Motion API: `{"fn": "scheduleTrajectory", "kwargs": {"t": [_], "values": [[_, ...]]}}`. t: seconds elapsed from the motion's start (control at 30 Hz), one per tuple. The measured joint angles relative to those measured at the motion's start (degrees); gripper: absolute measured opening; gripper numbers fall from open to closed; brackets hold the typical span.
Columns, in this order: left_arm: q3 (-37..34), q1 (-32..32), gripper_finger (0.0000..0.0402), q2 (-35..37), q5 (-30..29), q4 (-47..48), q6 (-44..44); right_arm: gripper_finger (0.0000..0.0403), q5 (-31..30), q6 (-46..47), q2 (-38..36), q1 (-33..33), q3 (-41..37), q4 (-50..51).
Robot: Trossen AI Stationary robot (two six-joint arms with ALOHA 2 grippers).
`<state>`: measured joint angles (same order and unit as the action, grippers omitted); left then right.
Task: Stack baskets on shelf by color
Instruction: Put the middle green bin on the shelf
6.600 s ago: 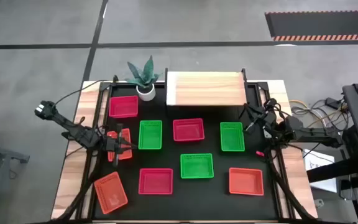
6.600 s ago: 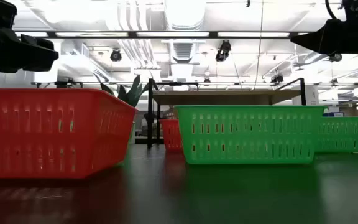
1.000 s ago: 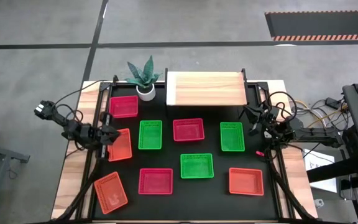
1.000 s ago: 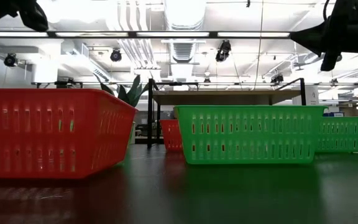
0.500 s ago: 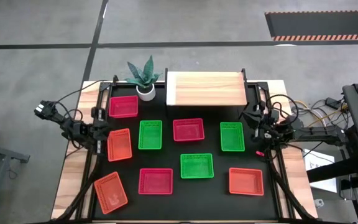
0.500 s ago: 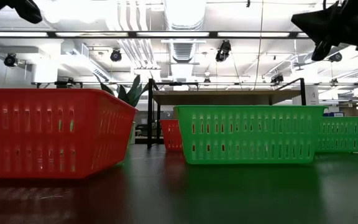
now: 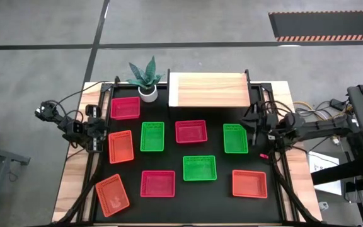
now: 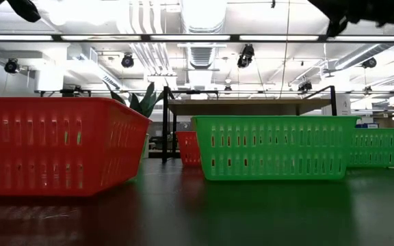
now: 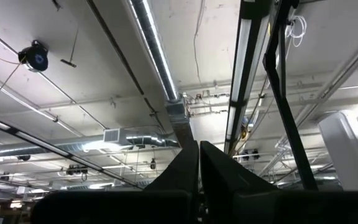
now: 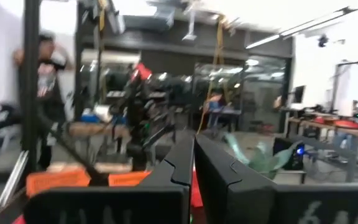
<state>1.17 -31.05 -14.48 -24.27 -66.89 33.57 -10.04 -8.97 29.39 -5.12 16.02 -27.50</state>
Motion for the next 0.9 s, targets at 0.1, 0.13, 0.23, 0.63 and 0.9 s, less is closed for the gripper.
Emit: {"fn": "scheduleTrajectory", "kwargs": {"t": [0.1, 0.13, 0.23, 0.63, 0.9], "values": [[-0.6, 0.0, 0.0000, 0.0, 0.0, 0.3, -0.1, 0.0009, 0.0, -0.7, 4.5, -3.1, 5.1, 6.0], [-0.6, 0.0, 0.0000, 0.0, 0.0, 0.4, -0.1, 0.0009, 0.0, -0.6, 5.9, -4.1, 7.0, 8.6], [-0.7, 0.0, 0.0000, 0.0, 0.0, 3.4, -0.1, 0.0009, -0.4, 0.4, 10.2, -6.9, 12.8, 15.9], [-0.7, 0.0, 0.0000, -0.9, 0.0, 8.8, -0.2, 0.0009, 0.4, 6.1, 27.1, -13.7, 34.0, 49.9], [-0.2, 0.0, 0.0000, -0.7, 0.0, 7.8, -0.2, 0.0009, -0.3, -10.3, 39.7, -18.5, 43.0, 62.1]]}}
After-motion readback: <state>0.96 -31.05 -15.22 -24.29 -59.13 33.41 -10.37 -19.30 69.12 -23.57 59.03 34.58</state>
